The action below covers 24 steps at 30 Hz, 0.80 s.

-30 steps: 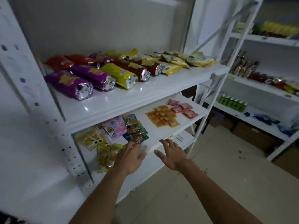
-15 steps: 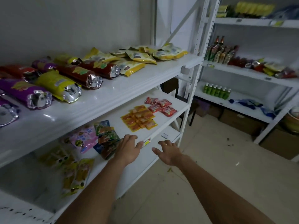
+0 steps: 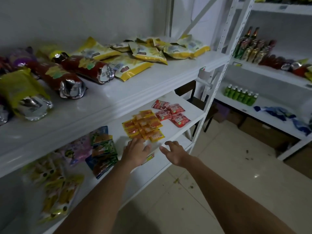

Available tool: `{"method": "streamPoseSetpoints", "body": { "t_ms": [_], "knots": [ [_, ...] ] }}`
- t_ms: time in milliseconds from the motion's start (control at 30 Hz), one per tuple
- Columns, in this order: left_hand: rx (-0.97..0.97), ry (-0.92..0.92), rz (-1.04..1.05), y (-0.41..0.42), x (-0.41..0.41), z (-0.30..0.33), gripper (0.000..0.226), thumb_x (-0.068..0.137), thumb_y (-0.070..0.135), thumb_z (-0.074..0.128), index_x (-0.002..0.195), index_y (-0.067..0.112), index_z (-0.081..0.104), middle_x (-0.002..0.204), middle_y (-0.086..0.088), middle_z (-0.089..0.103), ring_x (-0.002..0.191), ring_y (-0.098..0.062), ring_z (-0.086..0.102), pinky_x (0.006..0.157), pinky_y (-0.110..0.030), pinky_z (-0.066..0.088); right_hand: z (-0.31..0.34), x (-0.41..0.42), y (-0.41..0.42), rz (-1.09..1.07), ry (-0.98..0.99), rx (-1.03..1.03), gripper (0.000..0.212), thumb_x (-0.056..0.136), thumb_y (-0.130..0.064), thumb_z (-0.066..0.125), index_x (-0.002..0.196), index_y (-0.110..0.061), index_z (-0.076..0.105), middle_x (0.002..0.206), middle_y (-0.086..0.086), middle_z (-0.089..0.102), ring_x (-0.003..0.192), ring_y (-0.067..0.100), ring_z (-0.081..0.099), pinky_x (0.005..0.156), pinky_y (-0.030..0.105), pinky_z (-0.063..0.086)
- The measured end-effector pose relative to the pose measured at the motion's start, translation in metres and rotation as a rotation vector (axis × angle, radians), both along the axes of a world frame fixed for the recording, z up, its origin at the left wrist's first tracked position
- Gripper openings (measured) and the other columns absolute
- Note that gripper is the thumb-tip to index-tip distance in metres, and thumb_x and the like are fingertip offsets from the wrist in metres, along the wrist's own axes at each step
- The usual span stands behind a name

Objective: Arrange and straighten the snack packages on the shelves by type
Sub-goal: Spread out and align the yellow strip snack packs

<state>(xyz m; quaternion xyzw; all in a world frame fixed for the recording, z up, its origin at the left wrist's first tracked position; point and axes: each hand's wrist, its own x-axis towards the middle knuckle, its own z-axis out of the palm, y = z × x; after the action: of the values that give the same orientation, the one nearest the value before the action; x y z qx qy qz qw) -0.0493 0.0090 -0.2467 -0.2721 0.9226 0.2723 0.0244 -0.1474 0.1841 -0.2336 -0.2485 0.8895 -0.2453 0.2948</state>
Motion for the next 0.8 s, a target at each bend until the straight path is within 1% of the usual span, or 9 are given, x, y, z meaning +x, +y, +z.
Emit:
{"method": "streamPoseSetpoints", "body": {
  "t_ms": [167,300,400,467,600,667,700,767,800],
  "knots": [
    [0.023,0.021,0.007,0.019,-0.056,-0.012,0.038,0.105,0.045,0.051,0.140,0.030,0.057,0.149,-0.004,0.047,0.144,-0.030,0.039,0.116,-0.044,0.034,-0.010,-0.056,0.023,-0.119,-0.149,-0.140,0.066,0.105,-0.060,0.045,0.154,-0.015,0.045,0.161,0.012,0.039,0.144,0.033,0.043,0.120,0.048,0.035],
    [0.041,0.010,0.022,0.036,-0.085,-0.024,0.049,0.104,0.044,0.054,0.152,0.035,0.046,0.155,-0.004,0.042,0.149,-0.029,0.034,0.119,-0.044,0.034,-0.013,-0.112,0.052,-0.165,-0.294,-0.155,0.063,0.102,-0.066,0.046,0.148,-0.025,0.053,0.148,0.004,0.054,0.133,0.030,0.053,0.113,0.054,0.044],
    [0.068,-0.010,0.114,0.050,-0.100,-0.036,0.050,0.105,0.044,0.053,0.152,0.031,0.046,0.160,-0.001,0.038,0.151,-0.026,0.032,0.117,-0.042,0.035,-0.005,-0.148,0.074,-0.168,-0.355,-0.120,0.048,0.106,-0.055,0.049,0.134,-0.017,0.060,0.134,0.013,0.061,0.123,0.034,0.059,0.096,0.039,0.048],
    [0.066,0.045,0.163,0.058,-0.114,-0.042,0.047,0.105,0.042,0.054,0.149,0.025,0.053,0.157,-0.003,0.044,0.148,-0.027,0.037,0.115,-0.041,0.038,-0.005,-0.174,0.079,-0.138,-0.354,-0.117,0.036,0.108,-0.048,0.051,0.122,-0.017,0.063,0.133,0.016,0.064,0.120,0.032,0.062,0.085,0.035,0.046],
    [0.095,0.098,0.198,0.066,-0.132,-0.046,0.040,0.107,0.038,0.051,0.144,0.022,0.058,0.152,-0.002,0.051,0.141,-0.027,0.046,0.112,-0.043,0.041,-0.023,-0.201,0.065,-0.070,-0.340,-0.094,0.026,0.105,-0.045,0.057,0.109,-0.022,0.067,0.124,0.004,0.067,0.117,0.027,0.063,0.099,0.040,0.047],
    [0.094,0.128,0.233,0.063,-0.139,-0.044,0.033,0.108,0.037,0.049,0.136,0.024,0.063,0.145,-0.001,0.057,0.133,-0.024,0.051,0.106,-0.041,0.044,-0.035,-0.207,0.046,-0.041,-0.350,-0.108,0.019,0.105,-0.039,0.059,0.106,-0.022,0.068,0.116,0.002,0.068,0.114,0.027,0.062,0.100,0.041,0.047],
    [0.115,0.151,0.277,0.060,-0.143,-0.045,0.030,0.108,0.038,0.050,0.129,0.025,0.066,0.137,0.000,0.061,0.126,-0.023,0.055,0.101,-0.040,0.046,-0.040,-0.208,0.034,-0.017,-0.354,-0.115,0.018,0.104,-0.034,0.060,0.105,-0.018,0.069,0.108,0.001,0.068,0.108,0.026,0.062,0.095,0.040,0.046],
    [0.167,0.182,0.368,0.051,-0.152,-0.048,0.024,0.107,0.038,0.051,0.112,0.026,0.071,0.120,0.001,0.068,0.112,-0.022,0.062,0.093,-0.040,0.050,-0.049,-0.211,0.011,0.045,-0.340,-0.117,0.021,0.103,-0.022,0.059,0.103,-0.006,0.072,0.092,0.003,0.062,0.094,0.025,0.056,0.084,0.037,0.041],
    [0.192,0.190,0.400,0.046,-0.157,-0.051,0.022,0.106,0.037,0.052,0.102,0.026,0.070,0.110,0.001,0.069,0.105,-0.023,0.064,0.089,-0.041,0.052,-0.054,-0.213,0.000,0.078,-0.326,-0.105,0.024,0.103,-0.018,0.057,0.106,0.000,0.072,0.092,0.006,0.060,0.093,0.024,0.054,0.083,0.036,0.039]
  ]
}}
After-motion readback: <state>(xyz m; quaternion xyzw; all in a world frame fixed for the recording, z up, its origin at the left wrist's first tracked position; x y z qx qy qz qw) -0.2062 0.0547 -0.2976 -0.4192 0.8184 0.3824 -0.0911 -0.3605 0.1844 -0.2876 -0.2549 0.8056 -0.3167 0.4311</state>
